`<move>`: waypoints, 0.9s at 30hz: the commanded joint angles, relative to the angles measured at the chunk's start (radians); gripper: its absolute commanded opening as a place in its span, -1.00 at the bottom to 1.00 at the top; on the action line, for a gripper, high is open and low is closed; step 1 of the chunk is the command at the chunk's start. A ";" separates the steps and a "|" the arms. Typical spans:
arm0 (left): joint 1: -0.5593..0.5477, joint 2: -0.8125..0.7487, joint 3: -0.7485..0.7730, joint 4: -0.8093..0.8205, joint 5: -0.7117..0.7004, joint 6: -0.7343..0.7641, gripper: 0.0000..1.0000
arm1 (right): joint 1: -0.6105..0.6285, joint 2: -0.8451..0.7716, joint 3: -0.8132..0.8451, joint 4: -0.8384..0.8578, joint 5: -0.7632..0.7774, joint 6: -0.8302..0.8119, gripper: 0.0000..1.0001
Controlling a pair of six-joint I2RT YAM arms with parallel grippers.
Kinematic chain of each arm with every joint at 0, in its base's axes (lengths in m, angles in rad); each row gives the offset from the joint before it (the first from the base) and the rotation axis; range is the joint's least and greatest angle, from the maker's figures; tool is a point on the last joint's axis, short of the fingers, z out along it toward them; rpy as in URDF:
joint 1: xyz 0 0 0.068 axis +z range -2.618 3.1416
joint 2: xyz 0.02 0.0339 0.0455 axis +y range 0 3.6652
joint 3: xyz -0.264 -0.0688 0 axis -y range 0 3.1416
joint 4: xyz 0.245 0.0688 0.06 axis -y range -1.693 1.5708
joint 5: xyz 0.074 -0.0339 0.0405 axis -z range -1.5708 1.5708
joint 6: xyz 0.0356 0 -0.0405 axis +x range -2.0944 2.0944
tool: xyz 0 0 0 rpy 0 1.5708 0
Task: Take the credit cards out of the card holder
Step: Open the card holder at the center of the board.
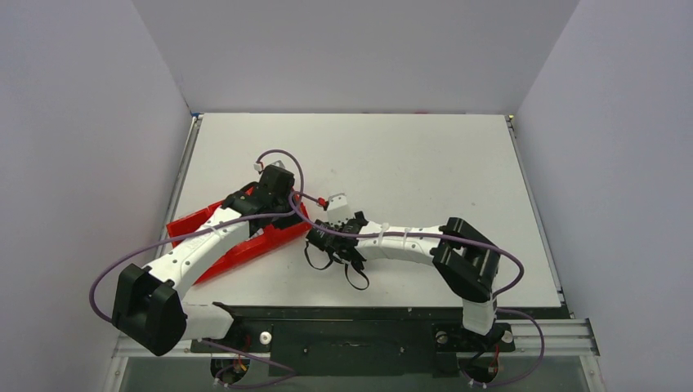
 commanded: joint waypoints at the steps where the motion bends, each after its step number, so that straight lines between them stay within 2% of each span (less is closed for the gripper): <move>1: -0.002 -0.028 0.025 0.023 0.021 0.021 -0.63 | 0.000 0.007 0.003 -0.019 0.028 -0.004 0.20; 2: -0.002 -0.028 0.022 0.024 0.022 0.021 -0.62 | -0.003 -0.002 -0.001 -0.016 0.027 -0.002 0.14; 5: -0.002 -0.023 0.019 0.028 0.027 0.022 -0.62 | -0.017 -0.023 -0.026 0.002 0.018 0.012 -0.29; 7: -0.002 -0.018 0.017 0.033 0.031 0.022 -0.63 | -0.025 -0.040 -0.042 0.014 0.011 0.019 -0.49; 10: -0.002 -0.013 0.010 0.043 0.033 0.022 -0.63 | -0.035 -0.069 -0.061 0.027 -0.001 0.024 -0.68; 13: -0.004 0.000 0.005 0.053 0.044 0.023 -0.62 | -0.045 -0.095 -0.082 0.037 -0.004 0.038 -1.00; 18: -0.028 0.029 0.009 0.076 0.067 0.030 -0.62 | -0.063 -0.196 -0.141 0.070 -0.029 0.058 -1.00; 20: -0.051 0.046 0.020 0.085 0.071 0.032 -0.62 | -0.079 -0.262 -0.194 0.143 -0.065 0.062 -1.00; 24: -0.110 0.098 0.063 0.100 0.075 0.037 -0.63 | -0.184 -0.409 -0.361 0.306 -0.211 0.081 -1.00; 27: -0.169 0.159 0.113 0.111 0.076 0.037 -0.62 | -0.250 -0.494 -0.452 0.363 -0.281 0.089 -1.00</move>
